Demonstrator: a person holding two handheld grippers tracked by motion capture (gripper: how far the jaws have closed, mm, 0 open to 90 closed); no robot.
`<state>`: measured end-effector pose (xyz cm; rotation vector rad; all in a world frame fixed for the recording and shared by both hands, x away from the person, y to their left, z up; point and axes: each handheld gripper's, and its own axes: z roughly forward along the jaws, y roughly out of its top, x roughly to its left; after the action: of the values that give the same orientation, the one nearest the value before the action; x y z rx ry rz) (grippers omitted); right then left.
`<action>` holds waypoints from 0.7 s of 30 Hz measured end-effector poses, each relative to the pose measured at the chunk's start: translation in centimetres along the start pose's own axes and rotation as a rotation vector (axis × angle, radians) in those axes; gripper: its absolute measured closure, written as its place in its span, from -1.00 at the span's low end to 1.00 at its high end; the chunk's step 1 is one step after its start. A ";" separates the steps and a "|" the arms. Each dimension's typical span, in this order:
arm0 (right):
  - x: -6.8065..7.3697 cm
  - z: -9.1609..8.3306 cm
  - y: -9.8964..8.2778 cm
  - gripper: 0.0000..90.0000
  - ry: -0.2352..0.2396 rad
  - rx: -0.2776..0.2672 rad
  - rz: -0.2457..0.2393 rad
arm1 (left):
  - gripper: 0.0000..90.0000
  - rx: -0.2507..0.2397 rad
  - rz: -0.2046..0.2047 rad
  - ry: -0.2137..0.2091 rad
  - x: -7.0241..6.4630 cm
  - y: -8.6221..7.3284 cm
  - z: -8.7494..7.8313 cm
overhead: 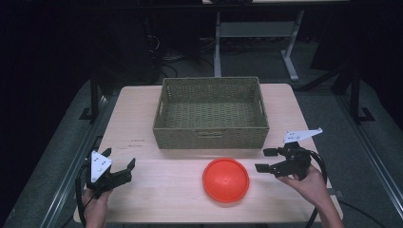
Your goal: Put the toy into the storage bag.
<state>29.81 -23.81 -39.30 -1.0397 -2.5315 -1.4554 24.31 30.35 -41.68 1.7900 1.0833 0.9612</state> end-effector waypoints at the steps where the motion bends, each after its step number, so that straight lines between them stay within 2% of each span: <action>1: 0.0 0.1 0.1 -0.60 0.002 0.003 0.001 | -0.72 -0.001 -0.001 -0.002 0.0 0.0 0.0; 12: 0.0 1.8 1.6 -0.60 0.017 0.063 -0.005 | -0.72 -0.004 0.002 -0.001 0.0 0.1 0.0; 21: -0.5 3.5 2.0 -0.58 0.028 0.114 -0.003 | -0.72 -0.002 0.001 -0.001 0.0 0.1 0.1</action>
<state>32.32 -20.64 -39.93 -0.9907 -2.5634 -1.2996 24.39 30.33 -41.60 1.7894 1.0806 0.9620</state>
